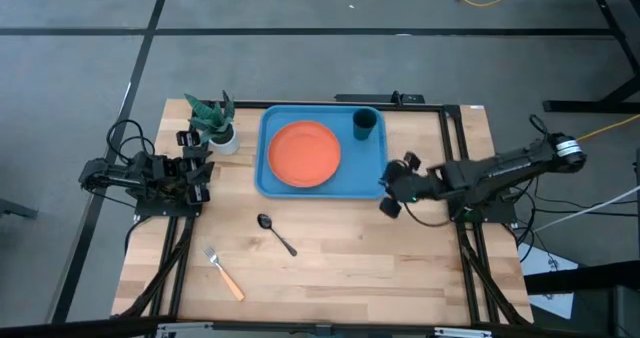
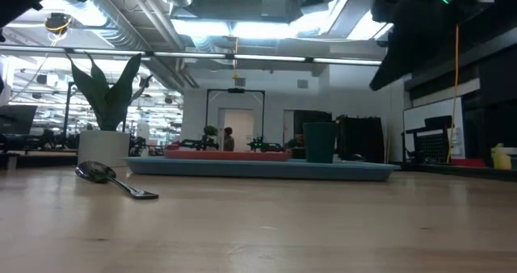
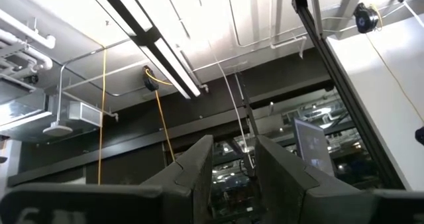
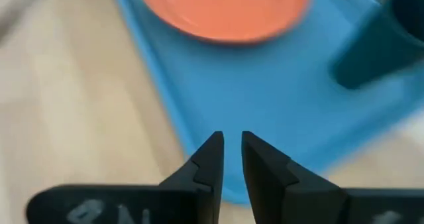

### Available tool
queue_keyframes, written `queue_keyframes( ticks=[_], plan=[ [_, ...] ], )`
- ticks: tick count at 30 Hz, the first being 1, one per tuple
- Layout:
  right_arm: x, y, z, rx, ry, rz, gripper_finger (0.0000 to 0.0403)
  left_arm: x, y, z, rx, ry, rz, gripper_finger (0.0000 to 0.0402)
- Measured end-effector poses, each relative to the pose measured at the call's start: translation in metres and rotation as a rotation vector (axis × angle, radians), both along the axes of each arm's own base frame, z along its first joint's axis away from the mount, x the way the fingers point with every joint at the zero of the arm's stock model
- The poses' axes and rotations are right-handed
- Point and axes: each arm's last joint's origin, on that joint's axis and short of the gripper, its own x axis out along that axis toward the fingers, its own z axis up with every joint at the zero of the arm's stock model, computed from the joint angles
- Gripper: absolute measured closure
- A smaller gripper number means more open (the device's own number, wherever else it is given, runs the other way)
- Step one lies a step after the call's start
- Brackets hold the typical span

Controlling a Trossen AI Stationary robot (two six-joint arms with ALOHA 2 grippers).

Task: Pick and place plate/cup/fork/spoon on tray
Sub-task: Adjust the utensils on the table

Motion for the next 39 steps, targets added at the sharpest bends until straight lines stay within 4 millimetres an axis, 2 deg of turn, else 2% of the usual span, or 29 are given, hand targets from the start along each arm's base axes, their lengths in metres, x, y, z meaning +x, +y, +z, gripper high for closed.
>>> queue_keyframes(
  ticks=[3, 7, 10, 18, 23, 26, 30, 35, 39],
  plan=[
    [-0.004, 0.005, -0.022, -0.004, -0.171, 0.122, 0.0343, 0.0, 0.0, 0.0, -0.001, 0.001, 0.001, 0.0294],
    [-0.015, 0.006, -0.045, -0.056, -0.315, 0.333, 0.0343, 0.001, 0.0, -0.001, 0.001, 0.016, 0.002, 0.0294],
    [-0.027, 0.003, -0.055, -0.094, -0.391, 0.352, 0.0343, 0.002, 0.0, -0.002, 0.002, 0.023, 0.002, 0.0294],
    [-0.059, -0.005, -0.07, -0.161, -0.541, 0.379, 0.0343, 0.002, 0.0, -0.002, 0.002, 0.03, 0.006, 0.0294],
    [-0.071, -0.008, -0.069, -0.189, -0.624, 0.384, 0.0343, 0.004, 0.0, -0.004, -0.034, 0.061, -0.027, 0.0294],
    [-0.075, -0.009, -0.068, -0.26, -0.634, 0.42, 0.0343, 0.009, 0.001, -0.01, -0.178, 0.134, -0.072, 0.0294],
    [-0.08, -0.01, -0.063, -0.339, -0.67, 0.445, 0.0343, 0.019, 0.004, -0.02, -0.447, 0.404, -0.05, 0.0294],
    [-0.084, -0.011, -0.056, -0.368, -0.722, 0.443, 0.0343, 0.011, 0.003, 0.005, -0.621, 0.603, -0.184, 0.0294],
    [-0.086, -0.012, -0.053, -0.368, -0.745, 0.438, 0.0343, 0.005, -0.002, 0.031, -0.804, 0.757, -0.408, 0.0294]
  ],
)
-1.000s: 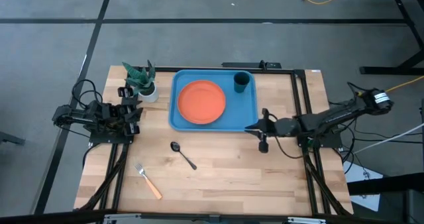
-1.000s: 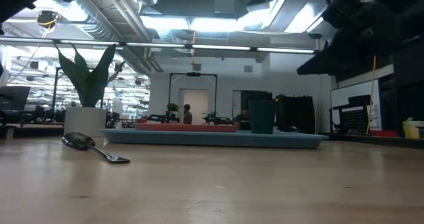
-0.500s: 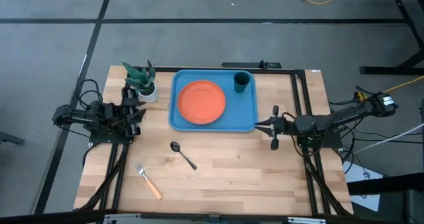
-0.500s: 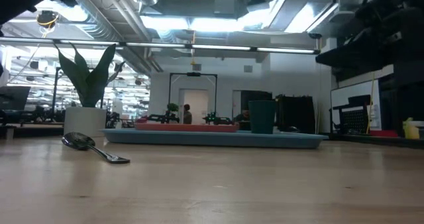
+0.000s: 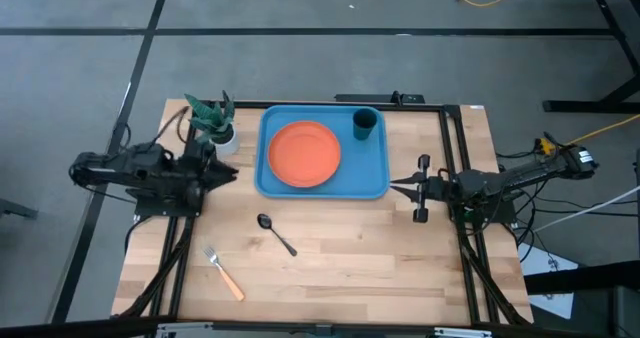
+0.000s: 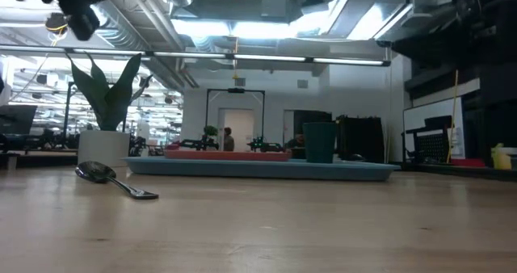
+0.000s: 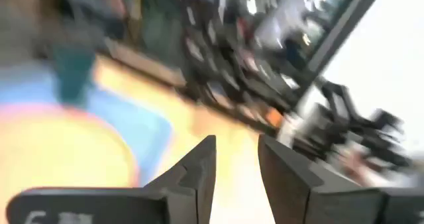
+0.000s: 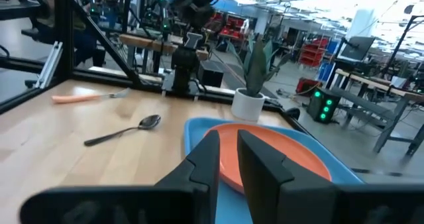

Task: Pick and place plate/cup/fork/spoon on tray
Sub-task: Adjust the utensils on the table

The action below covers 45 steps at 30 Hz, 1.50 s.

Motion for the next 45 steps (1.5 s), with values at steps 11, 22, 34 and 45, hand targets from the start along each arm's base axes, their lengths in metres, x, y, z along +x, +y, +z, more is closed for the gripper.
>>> queue_keyframes(
  ticks=[11, 22, 34, 45],
  plan=[
    [0.0, 0.0, 0.001, 0.026, -0.009, 0.001, 0.0343, 0.038, -0.017, -0.017, -0.547, 0.723, -0.164, 0.0294],
    [0.0, 0.0, 0.005, 0.045, -0.052, 0.003, 0.0343, 0.06, -0.063, -0.034, -1.147, 1.363, -0.417, 0.0294],
    [0.0, 0.0, 0.001, 0.082, -0.022, 0.005, 0.0343, 0.048, -0.103, -0.035, -0.967, 1.143, -0.223, 0.0294],
    [0.0, 0.0, -0.003, 0.142, 0.016, 0.006, 0.0343, 0.031, -0.159, -0.086, -0.948, 1.552, 0.103, 0.0294]
  ],
)
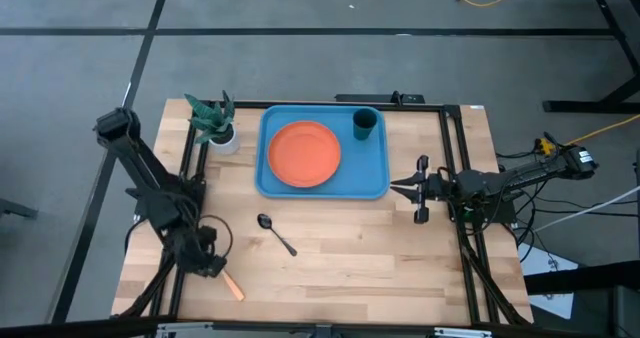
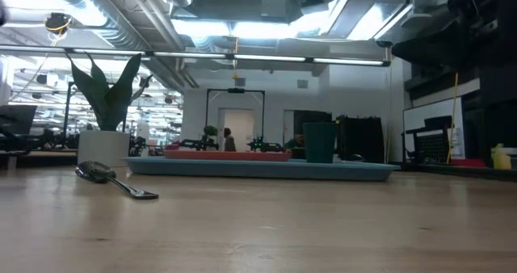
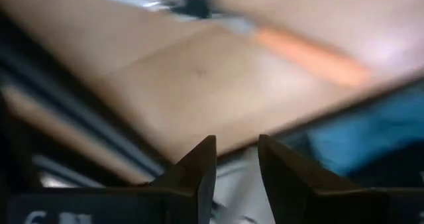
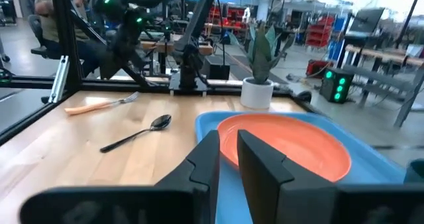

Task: Pick and place plate/cup/fork/spoon on tray
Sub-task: Adjust the utensils on the table

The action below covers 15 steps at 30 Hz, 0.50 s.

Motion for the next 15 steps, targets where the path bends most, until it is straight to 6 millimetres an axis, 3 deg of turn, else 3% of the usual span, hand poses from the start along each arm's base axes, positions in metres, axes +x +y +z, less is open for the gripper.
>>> queue_keyframes(
  ticks=[8, 15],
  plan=[
    [0.0, 0.0, -0.001, 0.028, 0.008, 0.0, 0.0343, 0.002, -0.018, -0.044, 0.151, 0.163, -0.083, 0.0294],
    [0.0, 0.0, -0.001, 0.029, 0.007, -0.001, 0.0343, 0.022, -0.005, -0.057, 0.175, 0.165, -0.136, 0.0294]
  ],
)
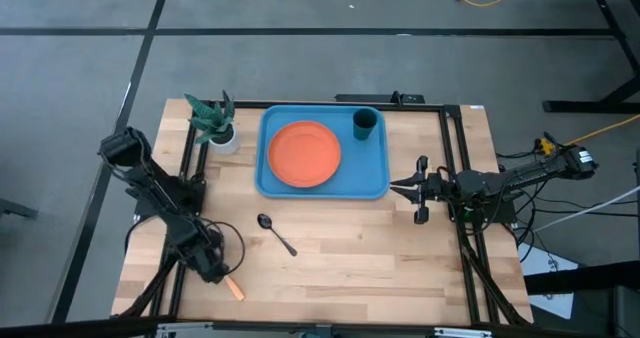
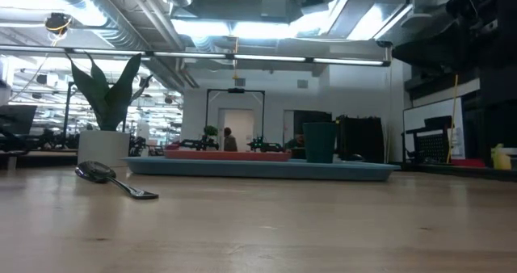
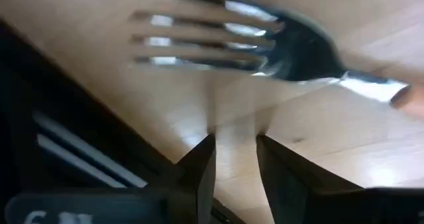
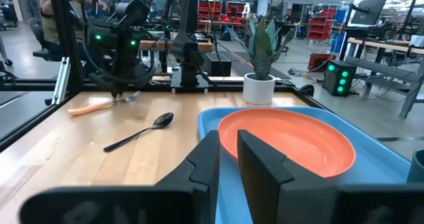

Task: Pick and place plate/cup/fork/spoon on tray
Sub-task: Adjust the utensils on the table

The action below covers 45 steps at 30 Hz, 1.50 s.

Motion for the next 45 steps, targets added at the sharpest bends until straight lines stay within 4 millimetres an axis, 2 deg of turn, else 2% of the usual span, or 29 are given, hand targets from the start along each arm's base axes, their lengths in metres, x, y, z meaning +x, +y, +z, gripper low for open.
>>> queue_keyframes(
  ticks=[12, 23, 30, 33, 35, 38, 40, 45],
  plan=[
    [0.0, 0.0, 0.0, -0.003, 0.0, 0.0, 0.0343, 0.043, 0.041, 0.0, 0.002, -0.16, -0.073, 0.0294],
    [0.0, 0.0, 0.0, -0.001, -0.001, 0.0, 0.0343, 0.069, 0.083, -0.001, 0.04, -0.343, -0.267, 0.0294],
    [0.0, 0.0, 0.0, -0.001, -0.001, 0.0, 0.0343, 0.09, 0.098, 0.002, 0.068, -0.562, -0.34, 0.0294],
    [0.0, 0.0, 0.0, -0.001, -0.001, 0.0, 0.0343, 0.099, 0.102, 0.005, 0.128, -0.673, -0.363, 0.0294],
    [0.0, 0.0, 0.0, -0.001, -0.001, 0.0, 0.0343, 0.108, 0.104, 0.008, 0.233, -0.776, -0.397, 0.0295],
    [0.0, 0.0, 0.0, 0.0, 0.004, 0.001, 0.0343, 0.119, 0.108, 0.018, 0.38, -0.839, -0.436, 0.0301],
    [0.0, 0.0, -0.001, -0.001, 0.013, 0.001, 0.0343, 0.131, 0.106, 0.033, 0.41, -0.902, -0.479, 0.0305],
    [0.0, 0.001, -0.004, 0.032, 0.043, 0.042, 0.0343, 0.16, 0.091, 0.088, 0.447, -1.099, -0.619, 0.0311]
  ],
)
